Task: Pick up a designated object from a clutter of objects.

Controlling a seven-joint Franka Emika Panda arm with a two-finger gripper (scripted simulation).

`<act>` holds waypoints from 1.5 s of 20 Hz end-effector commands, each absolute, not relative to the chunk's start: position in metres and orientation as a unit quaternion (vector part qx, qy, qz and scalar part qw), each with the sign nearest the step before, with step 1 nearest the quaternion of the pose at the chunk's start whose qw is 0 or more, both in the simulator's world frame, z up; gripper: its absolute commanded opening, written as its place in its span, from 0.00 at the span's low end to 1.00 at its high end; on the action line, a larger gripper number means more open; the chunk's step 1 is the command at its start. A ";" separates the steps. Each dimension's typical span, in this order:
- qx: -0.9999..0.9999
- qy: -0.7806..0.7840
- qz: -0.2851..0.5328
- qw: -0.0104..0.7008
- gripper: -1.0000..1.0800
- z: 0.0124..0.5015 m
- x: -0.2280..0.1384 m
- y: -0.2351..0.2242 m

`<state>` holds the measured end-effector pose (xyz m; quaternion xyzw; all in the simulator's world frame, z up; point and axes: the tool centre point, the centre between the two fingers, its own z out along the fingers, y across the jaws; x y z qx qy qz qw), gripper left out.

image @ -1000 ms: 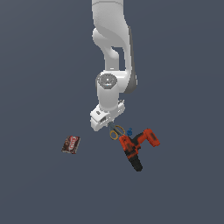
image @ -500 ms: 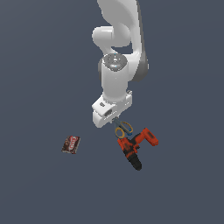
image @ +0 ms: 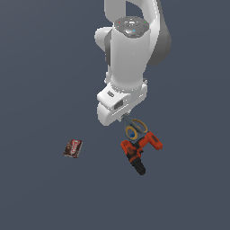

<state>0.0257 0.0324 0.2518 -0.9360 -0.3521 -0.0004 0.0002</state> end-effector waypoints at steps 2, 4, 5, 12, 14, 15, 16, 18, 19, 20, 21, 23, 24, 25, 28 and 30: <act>-0.936 -0.352 0.000 0.000 0.00 0.284 0.038 0.041; -0.936 -0.352 0.000 0.000 0.00 0.301 0.045 0.045; -0.936 -0.351 0.000 0.000 0.00 0.309 0.048 0.047; -0.936 -0.351 0.000 0.000 0.00 0.360 0.070 0.059; -0.936 -0.351 0.000 0.000 0.00 0.372 0.075 0.062; -0.936 -0.351 0.000 0.000 0.00 0.378 0.078 0.064; -0.936 -0.351 0.000 0.000 0.00 0.384 0.081 0.066; -0.937 -0.351 0.000 0.000 0.00 0.396 0.086 0.068; -0.937 -0.351 0.000 0.000 0.00 0.401 0.088 0.070; -0.937 -0.351 0.000 0.000 0.00 0.406 0.091 0.071; -0.937 -0.351 0.000 0.000 0.00 0.411 0.093 0.072; -0.937 -0.350 0.000 0.000 0.00 0.420 0.097 0.074; -0.937 -0.350 0.000 0.000 0.00 0.424 0.099 0.075; -0.937 -0.350 0.000 0.000 0.00 0.427 0.101 0.076; -0.937 -0.350 0.000 0.000 0.00 0.436 0.105 0.079; -0.937 -0.350 0.000 0.000 0.00 0.440 0.107 0.080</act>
